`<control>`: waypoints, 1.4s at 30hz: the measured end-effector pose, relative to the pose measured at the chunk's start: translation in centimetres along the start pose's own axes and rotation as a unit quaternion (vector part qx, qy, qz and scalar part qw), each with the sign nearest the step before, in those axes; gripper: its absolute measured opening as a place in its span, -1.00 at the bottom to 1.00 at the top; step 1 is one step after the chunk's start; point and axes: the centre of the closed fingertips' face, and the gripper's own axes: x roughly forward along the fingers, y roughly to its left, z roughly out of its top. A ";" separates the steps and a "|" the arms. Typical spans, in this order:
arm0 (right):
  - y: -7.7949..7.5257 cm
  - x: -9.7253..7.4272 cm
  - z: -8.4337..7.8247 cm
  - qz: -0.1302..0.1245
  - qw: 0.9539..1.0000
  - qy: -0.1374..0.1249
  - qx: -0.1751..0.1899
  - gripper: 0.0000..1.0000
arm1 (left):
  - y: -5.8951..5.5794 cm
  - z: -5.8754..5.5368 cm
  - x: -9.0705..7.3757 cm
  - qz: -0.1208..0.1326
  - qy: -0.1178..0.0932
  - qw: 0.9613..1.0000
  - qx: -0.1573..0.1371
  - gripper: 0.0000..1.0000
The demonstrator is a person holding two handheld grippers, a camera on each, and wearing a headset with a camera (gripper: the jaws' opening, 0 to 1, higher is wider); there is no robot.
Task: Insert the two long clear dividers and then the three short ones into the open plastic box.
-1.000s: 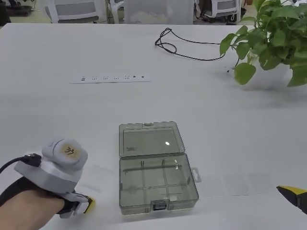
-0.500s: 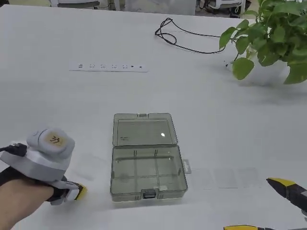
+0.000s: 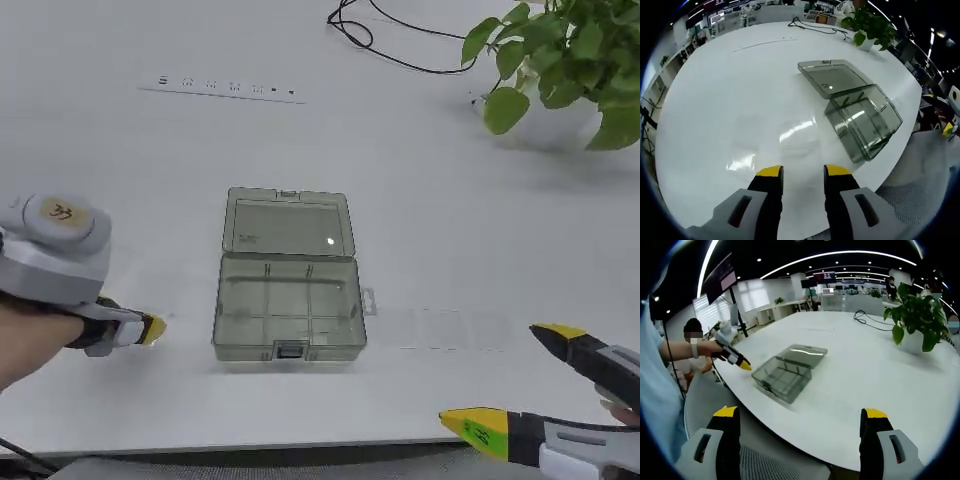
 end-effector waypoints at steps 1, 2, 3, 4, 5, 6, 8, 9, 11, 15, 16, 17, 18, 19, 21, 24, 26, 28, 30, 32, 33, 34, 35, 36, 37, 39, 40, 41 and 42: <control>0.2 0.0 0.3 0.001 1.000 -0.005 0.004 1.00 | 0.2 0.3 -0.3 0.001 -0.005 1.000 0.000 -0.40; 0.3 0.1 0.6 0.000 1.000 -0.010 0.005 1.00 | 0.2 0.5 -0.5 0.000 -0.012 1.000 -0.004 -0.40; 0.3 0.3 0.7 -0.004 1.000 -0.012 0.006 1.00 | 0.1 0.7 -0.7 -0.003 -0.019 1.000 -0.010 -0.40; 0.5 0.5 0.9 -0.005 1.000 -0.013 0.011 1.00 | -0.1 1.0 -0.9 -0.010 -0.027 0.999 -0.018 -0.40; 0.7 0.8 1.1 -0.003 1.000 -0.016 0.015 1.00 | 0.0 1.0 -1.2 -0.009 -0.029 0.999 -0.015 -0.40; 0.8 1.2 1.4 -0.001 1.000 -0.022 0.018 1.00 | 0.0 1.2 -1.3 -0.009 -0.033 0.999 -0.012 -0.40; 1.0 1.8 1.6 0.003 1.000 -0.015 0.021 0.99 | -0.1 1.4 -1.5 -0.014 -0.043 0.999 -0.023 -0.40; 1.1 2.1 1.8 0.005 1.000 -0.013 0.020 0.99 | -0.3 1.6 -1.6 -0.019 -0.047 0.998 -0.029 -0.40; 1.5 2.6 2.1 0.015 1.000 -0.005 0.009 0.98 | -0.5 1.7 -1.7 -0.023 -0.053 0.998 -0.032 -0.40; 1.3 3.4 3.1 0.017 1.000 -0.002 0.006 0.97 | -1.0 2.3 -1.9 -0.032 -0.065 0.996 -0.041 -0.40; 1.2 3.7 3.6 0.017 1.000 -0.005 0.010 0.96 | -1.3 2.5 -2.0 -0.036 -0.069 0.996 -0.043 -0.40; 1.2 4.0 4.3 0.021 1.000 -0.011 0.014 0.96 | -1.5 2.6 -2.1 -0.037 -0.072 0.996 -0.044 -0.40; 1.2 4.1 4.5 0.021 1.000 -0.014 0.017 0.95 | -1.8 2.8 -2.2 -0.040 -0.075 0.995 -0.042 -0.40; 1.2 4.5 5.2 0.022 0.999 -0.021 0.023 0.95 | -2.0 3.0 -2.3 -0.042 -0.078 0.995 -0.042 -0.40; 1.6 5.2 6.5 0.025 0.999 -0.032 0.030 0.94 | -2.5 3.5 -2.5 -0.048 -0.089 0.994 -0.043 -0.40; 2.6 6.2 8.3 0.040 0.997 -0.045 0.038 0.92 | -3.2 4.2 -2.8 -0.057 -0.104 0.992 -0.048 -0.40; 3.4 7.1 9.2 0.050 0.997 -0.049 0.038 0.92 | -3.6 4.5 -2.9 -0.062 -0.111 0.991 -0.046 -0.40; 4.4 7.9 10.0 0.061 0.996 -0.048 0.033 0.90 | -4.1 4.9 -2.8 -0.069 -0.118 0.990 -0.048 -0.40; 5.3 8.8 10.5 0.071 0.996 -0.044 0.028 0.88 | -4.6 5.2 -2.7 -0.077 -0.124 0.988 -0.054 -0.40; 6.1 9.6 10.7 0.084 0.995 -0.040 0.030 0.83 | -5.2 5.5 -2.7 -0.081 -0.129 0.987 -0.056 -0.40; 6.4 9.9 10.8 0.088 0.995 -0.040 0.033 0.80 | -5.4 5.5 -2.6 -0.082 -0.131 0.986 -0.055 -0.40; 6.7 10.3 11.0 0.092 0.994 -0.039 0.040 0.75 | -5.7 5.6 -2.5 -0.085 -0.134 0.986 -0.055 -0.40; 6.9 10.6 11.1 0.096 0.994 -0.038 0.045 0.70 | -5.9 5.7 -2.5 -0.087 -0.136 0.985 -0.056 -0.40; 7.2 10.9 11.2 0.102 0.993 -0.038 0.050 0.63 | -6.2 5.7 -2.4 -0.089 -0.137 0.985 -0.056 -0.40; 7.4 11.4 11.3 0.105 0.992 -0.036 0.059 0.54 | -6.5 5.7 -2.3 -0.090 -0.138 0.985 -0.055 -0.40; 7.7 12.2 11.6 0.112 0.990 -0.041 0.071 0.45 | -7.0 5.6 -2.1 -0.092 -0.137 0.985 -0.054 -0.40; 7.7 12.4 11.6 0.113 0.990 -0.040 0.075 0.37 | -7.4 5.7 -2.1 -0.094 -0.139 0.984 -0.055 -0.40; 8.0 12.8 11.4 0.117 0.989 -0.032 0.088 0.29 | -7.6 5.7 -2.1 -0.096 -0.140 0.984 -0.054 -0.40; 8.2 13.1 11.5 0.123 0.988 -0.033 0.093 0.23 | -8.0 5.8 -2.1 -0.098 -0.141 0.984 -0.052 -0.40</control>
